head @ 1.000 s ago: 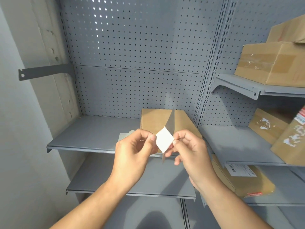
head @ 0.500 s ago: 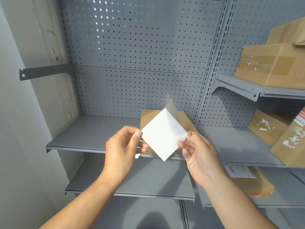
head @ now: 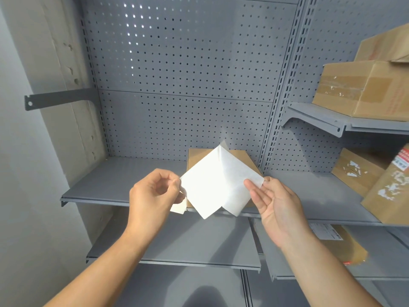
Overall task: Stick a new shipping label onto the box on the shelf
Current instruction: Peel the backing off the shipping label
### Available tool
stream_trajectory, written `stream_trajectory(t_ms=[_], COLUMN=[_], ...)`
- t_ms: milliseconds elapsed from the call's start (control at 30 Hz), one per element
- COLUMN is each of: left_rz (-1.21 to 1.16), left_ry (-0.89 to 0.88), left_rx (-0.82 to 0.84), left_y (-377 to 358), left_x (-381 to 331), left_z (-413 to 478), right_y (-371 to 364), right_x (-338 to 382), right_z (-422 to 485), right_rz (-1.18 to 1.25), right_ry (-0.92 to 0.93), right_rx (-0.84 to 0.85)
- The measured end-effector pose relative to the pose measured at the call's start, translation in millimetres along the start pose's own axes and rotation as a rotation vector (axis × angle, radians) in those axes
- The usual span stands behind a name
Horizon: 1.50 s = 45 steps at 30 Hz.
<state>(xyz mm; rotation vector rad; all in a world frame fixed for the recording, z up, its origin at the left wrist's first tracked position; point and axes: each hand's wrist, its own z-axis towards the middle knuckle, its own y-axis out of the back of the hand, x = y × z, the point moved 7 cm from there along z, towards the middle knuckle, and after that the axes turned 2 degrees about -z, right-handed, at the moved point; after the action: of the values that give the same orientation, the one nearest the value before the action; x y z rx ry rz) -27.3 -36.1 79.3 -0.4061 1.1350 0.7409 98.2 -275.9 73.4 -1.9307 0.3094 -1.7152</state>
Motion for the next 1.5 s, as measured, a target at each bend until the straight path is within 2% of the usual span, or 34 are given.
stream_trajectory(t_ms=[267,633,767,1000,1133,1300,1400,1500], left_rz=[0.179,0.175,0.119,-0.153,-0.206,-0.25,-0.236,-0.195], left_ry=[-0.025,0.012,0.037,0.172,0.165,0.15,0.145,0.142], left_rx=[-0.025,-0.054,-0.117,-0.293,-0.28,-0.18,-0.149,-0.147], left_y=[8.3,18.0,25.7,29.2,10.8,-23.2,-38.2,-49.9], left_x=[-0.8,12.0,17.5,35.1,34.2,33.3,34.6,35.8], left_z=[16.3,22.8,26.2,32.6,33.8,25.8,21.3,22.3], right_y=[13.1,26.6,37.7,76.2,117.9,178.4,198.2,212.0], right_x=[10.8,23.0,27.9,40.9,53.8,69.2,81.0,81.9], right_z=[5.4,12.1,16.3,31.8,52.7,96.2,116.8,141.6], right_rz=[0.027,0.064,0.083,0.119,-0.032,-0.294,-0.561,-0.835], right_ry=[0.035,0.048,0.065,0.167,0.269,0.33,0.376,0.443], right_rx=[-0.016,-0.045,-0.077,-0.156,-0.255,-0.43,-0.505,-0.498])
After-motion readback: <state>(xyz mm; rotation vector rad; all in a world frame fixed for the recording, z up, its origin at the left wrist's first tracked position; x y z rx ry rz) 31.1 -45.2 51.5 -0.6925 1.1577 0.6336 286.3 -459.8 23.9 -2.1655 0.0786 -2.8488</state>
